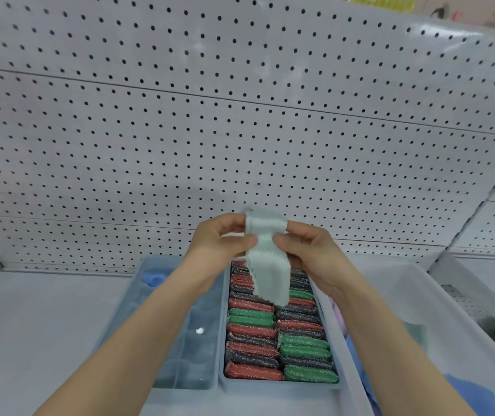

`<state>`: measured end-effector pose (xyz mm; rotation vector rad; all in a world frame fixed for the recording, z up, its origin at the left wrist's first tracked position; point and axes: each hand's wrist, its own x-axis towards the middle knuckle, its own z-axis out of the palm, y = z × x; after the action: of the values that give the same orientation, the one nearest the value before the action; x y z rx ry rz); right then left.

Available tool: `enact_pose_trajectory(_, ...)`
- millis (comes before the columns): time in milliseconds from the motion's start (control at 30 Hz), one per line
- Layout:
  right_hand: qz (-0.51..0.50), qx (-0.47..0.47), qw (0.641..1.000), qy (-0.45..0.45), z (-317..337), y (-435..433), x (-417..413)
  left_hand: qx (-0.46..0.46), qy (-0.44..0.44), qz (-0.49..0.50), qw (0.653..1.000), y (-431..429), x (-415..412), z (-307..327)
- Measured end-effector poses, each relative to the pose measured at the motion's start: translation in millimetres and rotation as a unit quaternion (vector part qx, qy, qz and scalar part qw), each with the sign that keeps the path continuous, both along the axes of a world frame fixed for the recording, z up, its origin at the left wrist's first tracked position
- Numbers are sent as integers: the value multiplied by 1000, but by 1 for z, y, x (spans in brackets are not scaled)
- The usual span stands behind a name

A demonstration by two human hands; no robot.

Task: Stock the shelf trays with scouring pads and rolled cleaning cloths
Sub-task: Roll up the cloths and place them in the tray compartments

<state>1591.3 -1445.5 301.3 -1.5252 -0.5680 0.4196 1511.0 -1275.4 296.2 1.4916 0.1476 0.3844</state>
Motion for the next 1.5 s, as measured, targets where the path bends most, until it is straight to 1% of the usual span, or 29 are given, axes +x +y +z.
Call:
enact_pose_trajectory(67, -14, 40, 998, -51, 7, 3, 0, 36, -57, 23, 997, 0, 1, 5)
enact_pose_trajectory(133, 0, 56, 994, -93, 14, 6, -1, 76, -88, 38, 992, 3, 2, 8)
enact_pose_trajectory(233, 12, 47, 988, -145, 23, 7, 0, 94, -119, 31, 988, 8, 1, 15)
enact_pose_trajectory(333, 17, 37, 985, -168, 28, 7, 0, 93, -138, 30, 986, 10, -2, 19)
enact_pose_trajectory(433, 8, 40, 984, -175, 30, 10, 0, 50, -124, 24, 991, 8, -4, 21)
enact_pose_trajectory(500, -12, 54, 983, -174, 31, 13, 0, -18, -90, -34, 995, 6, -5, 21)
enact_pose_trajectory(533, -25, 64, 982, -174, 30, 14, 1, -31, -64, -69, 995, 5, -6, 20)
enact_pose_trajectory(600, -54, 80, 979, -179, 29, 17, 4, -19, -6, -117, 993, 2, -7, 13)
enact_pose_trajectory(633, -67, 84, 977, -183, 28, 17, 6, -16, 14, -127, 992, -1, -8, 10)
enact_pose_trajectory(700, -80, 77, 973, -201, 26, 18, 8, -29, 31, -119, 992, -5, -8, 4)
enact_pose_trajectory(800, -58, 8, 963, -264, 20, 14, 7, -101, 38, -82, 991, -3, -7, 3)
enact_pose_trajectory(900, -22, -72, 928, -365, 12, 6, 5, -179, 42, -65, 981, 4, -4, 6)
enact_pose_trajectory(1000, 5, -75, 917, -392, 7, 5, -3, -214, 50, -48, 974, 7, -1, 8)
enact_pose_trajectory(1100, -14, -55, 921, -385, 8, 9, -8, -222, 56, -41, 973, 6, -1, 10)
enact_pose_trajectory(1167, -21, -38, 934, -356, 10, 10, -9, -221, 52, -40, 973, 7, -1, 9)
enact_pose_trajectory(1233, -24, -27, 950, -310, 11, 11, -8, -200, 40, -40, 978, 6, -1, 7)
enact_pose_trajectory(1333, -54, -21, 973, -223, 10, 15, -8, -140, 26, -45, 989, 2, -3, 6)
enact_pose_trajectory(1400, -70, -7, 982, -175, 8, 18, -7, -120, 24, -52, 991, -1, -6, 6)
enact_pose_trajectory(1500, -52, 2, 991, -125, 5, 19, -7, -99, 9, -66, 993, -2, -9, 4)
